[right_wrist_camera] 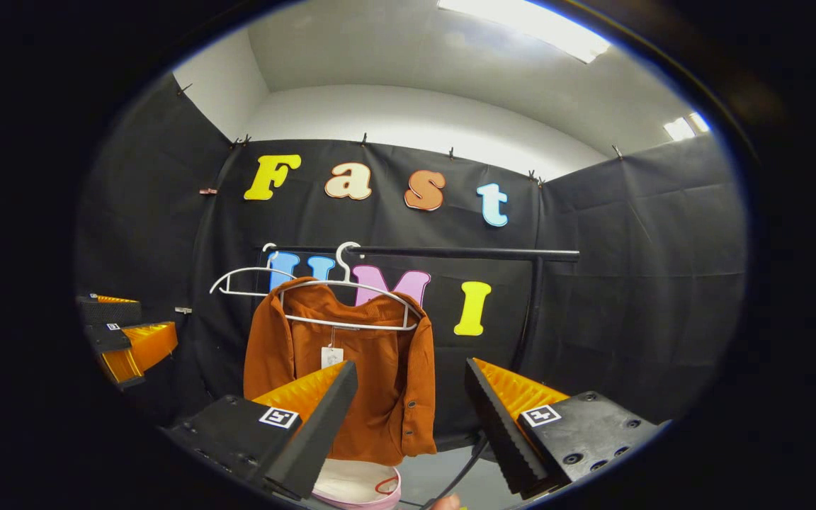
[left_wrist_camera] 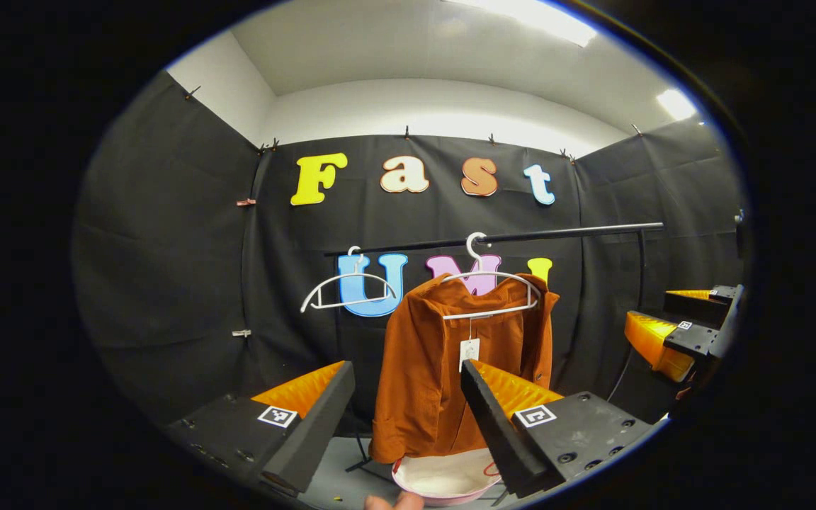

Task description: Grasp the clothes on the hanger with both hands and then place them into the laundry hamper below.

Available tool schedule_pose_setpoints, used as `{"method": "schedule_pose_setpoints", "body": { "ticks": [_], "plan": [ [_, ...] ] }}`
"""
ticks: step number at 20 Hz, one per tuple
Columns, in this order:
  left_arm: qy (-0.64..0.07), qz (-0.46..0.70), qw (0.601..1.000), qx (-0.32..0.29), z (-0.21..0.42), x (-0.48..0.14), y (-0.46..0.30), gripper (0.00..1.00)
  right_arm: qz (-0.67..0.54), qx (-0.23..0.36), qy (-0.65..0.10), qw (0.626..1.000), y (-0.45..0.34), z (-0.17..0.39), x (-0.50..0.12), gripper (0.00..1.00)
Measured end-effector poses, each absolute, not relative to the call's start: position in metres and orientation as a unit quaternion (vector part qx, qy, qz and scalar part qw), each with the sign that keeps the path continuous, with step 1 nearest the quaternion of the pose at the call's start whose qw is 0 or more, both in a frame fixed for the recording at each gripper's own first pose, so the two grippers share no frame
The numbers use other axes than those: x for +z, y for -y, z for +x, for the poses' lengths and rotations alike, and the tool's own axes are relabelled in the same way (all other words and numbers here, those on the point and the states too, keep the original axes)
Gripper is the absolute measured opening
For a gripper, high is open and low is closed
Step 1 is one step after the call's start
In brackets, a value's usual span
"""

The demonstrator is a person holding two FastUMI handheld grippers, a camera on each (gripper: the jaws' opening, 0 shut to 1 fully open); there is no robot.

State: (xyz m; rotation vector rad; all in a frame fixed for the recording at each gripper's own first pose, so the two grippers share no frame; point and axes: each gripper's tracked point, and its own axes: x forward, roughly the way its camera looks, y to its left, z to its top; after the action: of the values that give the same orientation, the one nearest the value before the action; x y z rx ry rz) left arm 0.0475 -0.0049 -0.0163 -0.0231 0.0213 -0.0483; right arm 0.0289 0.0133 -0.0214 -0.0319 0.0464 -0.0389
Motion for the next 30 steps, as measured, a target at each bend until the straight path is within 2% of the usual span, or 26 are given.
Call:
{"method": "schedule_pose_setpoints", "body": {
  "ticks": [5, 6, 7, 13, 15, 16, 17, 18, 26, 28, 29, 30],
  "plan": [
    [-0.001, -0.004, 1.000, -0.010, 0.115, -0.018, 0.021, 0.94, -0.011, -0.021, -0.014, 1.000, -0.002, 0.079, -0.035, 0.98],
    [0.001, -0.003, 1.000, -0.003, 0.131, -0.019, 0.026, 0.96, -0.009, -0.020, -0.009, 1.000, 0.002, 0.091, -0.039, 0.98],
    [0.002, -0.002, 1.000, 0.003, 0.147, -0.020, 0.030, 0.94, -0.008, -0.018, -0.007, 1.000, 0.004, 0.103, -0.046, 0.98],
    [0.001, 0.024, 0.999, 0.038, 0.236, -0.037, 0.050, 0.95, 0.006, -0.015, -0.013, 1.000, 0.018, 0.177, -0.090, 0.98],
    [0.003, 0.026, 0.998, 0.048, 0.258, -0.043, 0.049, 0.92, 0.010, -0.021, -0.012, 1.000, 0.023, 0.202, -0.099, 0.98],
    [0.004, 0.024, 0.998, 0.055, 0.268, -0.044, 0.046, 0.96, 0.012, -0.026, -0.010, 1.000, 0.024, 0.215, -0.103, 0.98],
    [0.003, 0.022, 0.998, 0.062, 0.279, -0.046, 0.043, 0.96, 0.016, -0.028, -0.013, 0.999, 0.025, 0.226, -0.109, 0.98],
    [0.002, 0.021, 0.997, 0.069, 0.287, -0.050, 0.041, 0.93, 0.025, -0.028, -0.016, 0.999, 0.023, 0.237, -0.115, 0.98],
    [-0.005, 0.018, 0.996, 0.087, 0.327, -0.069, 0.028, 0.87, 0.047, -0.031, -0.036, 0.998, 0.019, 0.305, -0.157, 0.98],
    [-0.009, 0.023, 0.996, 0.085, 0.332, -0.075, 0.028, 0.82, 0.051, -0.029, -0.040, 0.997, 0.017, 0.317, -0.166, 0.98],
    [-0.009, 0.024, 0.996, 0.086, 0.335, -0.076, 0.028, 0.81, 0.053, -0.023, -0.043, 0.997, 0.015, 0.324, -0.168, 0.90],
    [-0.009, 0.023, 0.996, 0.089, 0.336, -0.079, 0.027, 0.71, 0.054, -0.014, -0.043, 0.998, 0.011, 0.330, -0.169, 0.76]
  ]
}}
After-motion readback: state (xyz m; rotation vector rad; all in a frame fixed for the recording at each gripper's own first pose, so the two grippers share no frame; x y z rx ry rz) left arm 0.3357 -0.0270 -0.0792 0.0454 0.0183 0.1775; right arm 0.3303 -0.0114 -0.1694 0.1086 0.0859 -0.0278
